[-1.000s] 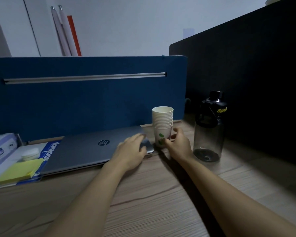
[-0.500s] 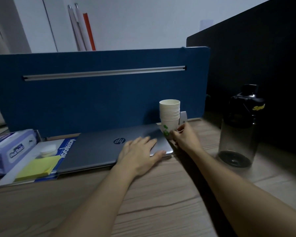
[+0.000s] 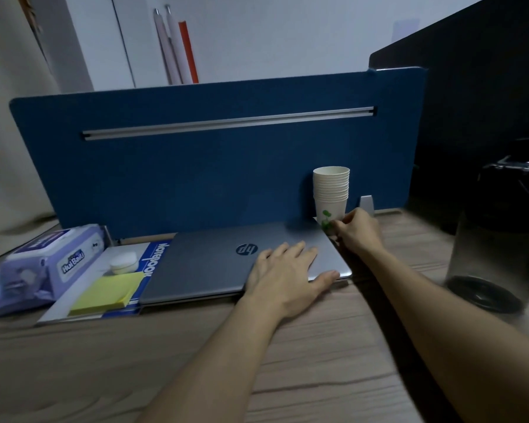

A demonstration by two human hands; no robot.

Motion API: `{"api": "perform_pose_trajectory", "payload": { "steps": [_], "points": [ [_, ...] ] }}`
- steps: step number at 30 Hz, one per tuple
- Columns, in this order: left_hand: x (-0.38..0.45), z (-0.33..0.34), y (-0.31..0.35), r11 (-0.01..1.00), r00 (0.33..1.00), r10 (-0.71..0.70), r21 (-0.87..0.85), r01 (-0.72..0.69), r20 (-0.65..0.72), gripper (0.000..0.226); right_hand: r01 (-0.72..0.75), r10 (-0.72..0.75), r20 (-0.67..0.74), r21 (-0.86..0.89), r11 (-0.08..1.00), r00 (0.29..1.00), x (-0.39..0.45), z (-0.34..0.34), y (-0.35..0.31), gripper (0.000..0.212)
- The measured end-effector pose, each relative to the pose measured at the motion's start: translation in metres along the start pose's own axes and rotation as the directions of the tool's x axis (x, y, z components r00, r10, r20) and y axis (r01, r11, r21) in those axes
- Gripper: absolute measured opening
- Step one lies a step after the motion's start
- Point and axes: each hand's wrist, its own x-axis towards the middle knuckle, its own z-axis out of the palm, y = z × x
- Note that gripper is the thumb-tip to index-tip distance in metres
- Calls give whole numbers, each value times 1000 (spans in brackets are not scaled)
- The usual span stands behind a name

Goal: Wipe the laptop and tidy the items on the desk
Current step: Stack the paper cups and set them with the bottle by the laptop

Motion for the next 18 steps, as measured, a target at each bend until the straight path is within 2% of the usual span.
{"api": "perform_pose_trajectory", "payload": {
  "steps": [10, 18],
  "points": [
    [-5, -7, 1, 1000, 1000, -5, -23, 5, 27, 91, 47, -46, 42, -37, 998, 998, -25, -17, 4, 17],
    [-29, -8, 1, 997, 998, -62, -36, 62, -17, 66, 49, -44, 65, -75, 996, 997, -99, -66, 17, 10]
  ]
}}
